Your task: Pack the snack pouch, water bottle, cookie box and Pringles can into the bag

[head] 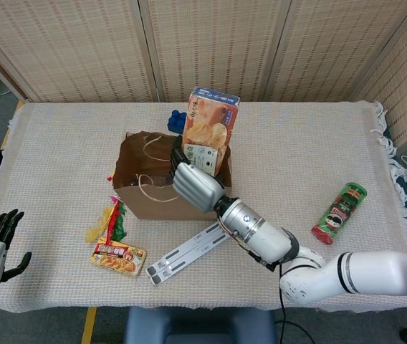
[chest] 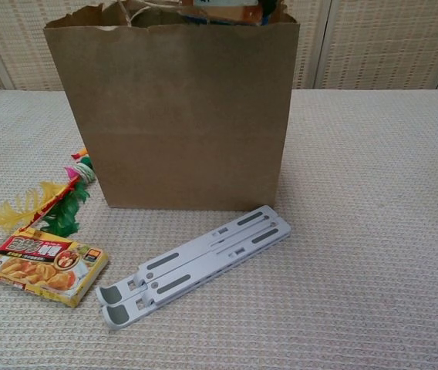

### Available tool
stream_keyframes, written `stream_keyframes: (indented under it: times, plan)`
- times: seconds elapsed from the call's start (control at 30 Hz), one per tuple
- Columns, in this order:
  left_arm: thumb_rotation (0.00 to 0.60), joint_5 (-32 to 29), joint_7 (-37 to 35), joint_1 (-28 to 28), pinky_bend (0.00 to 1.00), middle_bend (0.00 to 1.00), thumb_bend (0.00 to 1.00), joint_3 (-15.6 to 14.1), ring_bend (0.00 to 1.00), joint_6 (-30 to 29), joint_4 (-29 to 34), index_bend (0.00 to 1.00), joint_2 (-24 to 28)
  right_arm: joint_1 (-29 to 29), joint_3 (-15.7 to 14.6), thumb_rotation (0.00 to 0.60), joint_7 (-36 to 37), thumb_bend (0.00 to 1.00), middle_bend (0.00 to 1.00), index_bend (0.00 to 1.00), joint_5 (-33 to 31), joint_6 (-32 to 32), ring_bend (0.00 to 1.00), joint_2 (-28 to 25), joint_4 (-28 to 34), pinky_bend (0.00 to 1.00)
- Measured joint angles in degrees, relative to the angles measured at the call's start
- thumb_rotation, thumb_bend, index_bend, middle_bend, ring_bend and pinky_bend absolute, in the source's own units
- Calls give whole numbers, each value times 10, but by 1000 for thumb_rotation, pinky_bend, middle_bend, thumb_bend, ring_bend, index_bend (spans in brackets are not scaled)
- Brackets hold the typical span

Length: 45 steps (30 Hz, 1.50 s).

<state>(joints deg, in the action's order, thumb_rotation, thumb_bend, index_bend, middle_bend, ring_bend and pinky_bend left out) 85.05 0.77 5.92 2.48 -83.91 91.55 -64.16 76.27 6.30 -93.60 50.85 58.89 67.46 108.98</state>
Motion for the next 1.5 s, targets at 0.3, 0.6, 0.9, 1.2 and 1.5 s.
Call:
stream_keyframes:
  times: [0.3, 0.6, 0.9, 1.2, 1.5]
  plan:
    - [600, -1, 2, 0, 0, 0, 355, 0, 0, 0, 1, 0, -1, 5, -12, 600, -26, 74, 112, 0, -35, 49, 16, 4, 16, 102]
    - [600, 0, 1, 0, 0, 0, 355, 0, 0, -1, 0, 0, 0, 12, -22, 600, -39, 50, 52, 0, -46, 82, 0, 18, 26, 56]
    - [600, -1, 1, 1, 0, 0, 353, 0, 0, 1, 1, 0, 0, 8, -18, 600, -19, 48, 47, 0, -31, 109, 0, 20, 29, 54]
    - [600, -1, 3, 0, 0, 0, 356, 0, 0, 0, 0, 0, 0, -58, 2, 600, 102, 47, 47, 0, -16, 182, 0, -17, 83, 54]
    - [600, -3, 17, -1, 0, 0, 356, 1, 0, -3, 3, 0, -3, -219, -45, 600, 342, 46, 47, 0, 54, 228, 0, -109, 138, 54]
